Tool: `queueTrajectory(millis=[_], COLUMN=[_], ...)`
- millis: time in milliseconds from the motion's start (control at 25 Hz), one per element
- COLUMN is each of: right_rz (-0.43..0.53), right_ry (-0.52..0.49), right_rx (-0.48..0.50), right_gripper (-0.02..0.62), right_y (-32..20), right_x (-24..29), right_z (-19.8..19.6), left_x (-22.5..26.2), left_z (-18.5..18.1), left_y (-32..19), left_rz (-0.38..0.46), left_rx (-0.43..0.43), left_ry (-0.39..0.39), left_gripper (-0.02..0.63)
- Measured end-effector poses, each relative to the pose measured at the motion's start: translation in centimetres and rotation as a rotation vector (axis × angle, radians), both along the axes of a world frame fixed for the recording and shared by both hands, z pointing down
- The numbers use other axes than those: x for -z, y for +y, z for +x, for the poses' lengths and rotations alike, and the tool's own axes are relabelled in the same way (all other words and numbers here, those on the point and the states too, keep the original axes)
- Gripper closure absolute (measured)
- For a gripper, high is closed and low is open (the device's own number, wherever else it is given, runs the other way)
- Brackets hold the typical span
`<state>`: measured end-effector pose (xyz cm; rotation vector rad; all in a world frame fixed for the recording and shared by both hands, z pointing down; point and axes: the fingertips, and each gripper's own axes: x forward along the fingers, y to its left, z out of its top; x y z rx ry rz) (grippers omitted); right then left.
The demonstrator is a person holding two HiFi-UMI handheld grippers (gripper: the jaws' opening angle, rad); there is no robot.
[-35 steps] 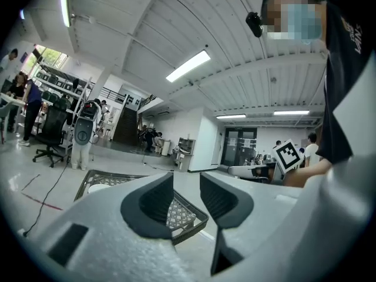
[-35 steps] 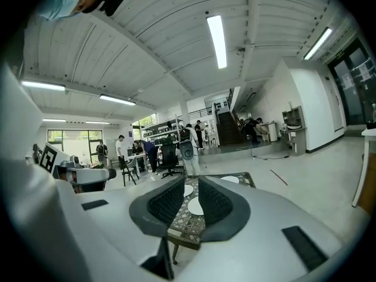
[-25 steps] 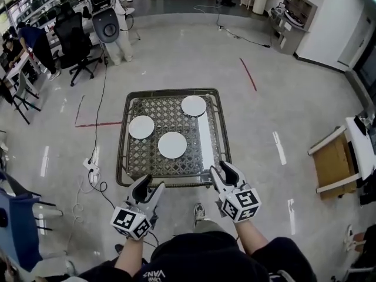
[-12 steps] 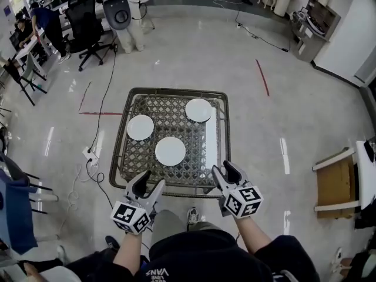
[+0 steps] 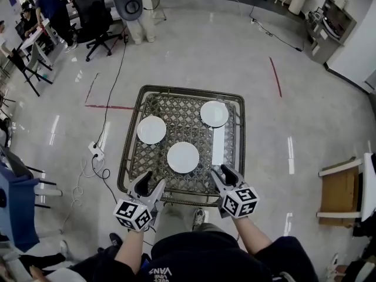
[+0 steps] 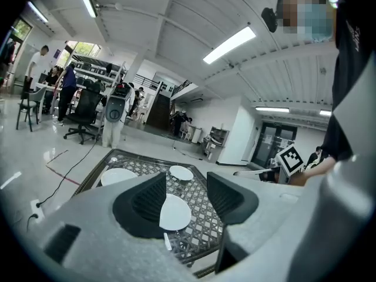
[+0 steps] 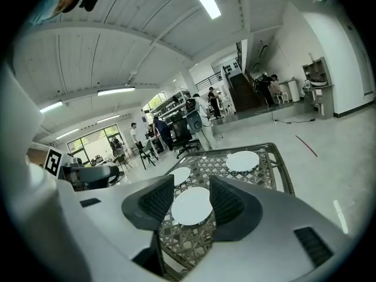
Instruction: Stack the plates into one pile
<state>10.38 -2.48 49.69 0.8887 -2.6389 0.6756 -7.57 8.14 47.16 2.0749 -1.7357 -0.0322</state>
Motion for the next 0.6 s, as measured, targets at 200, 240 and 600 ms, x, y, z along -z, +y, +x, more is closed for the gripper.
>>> queueTrajectory(millis=[200,240,600], right_rz=[-0.017,-0.018,-0.035], right_ry=[0.03,0.036,0.087], right_rx=[0.034,0.039,0.082], right_gripper=[0.423,0.423,0.426], right_y=[-1.8,-2.3,-6.3], right_x=[-1.6,-1.9,-4.6], right_z=[-5.0,-6.1,-14.9], left_x=[-2.3,-2.6,-6.8], left_z=[-4.2,-5.1,-11.6], left_y=[-2.0,-2.4,-7.1], left_rz=[-0.054,-0.064,-0.138], left_rx=[0.018,0.018,0.012], left_ry=[0.021,0.025,0.041], left_gripper=[0.392,0.391,0.391])
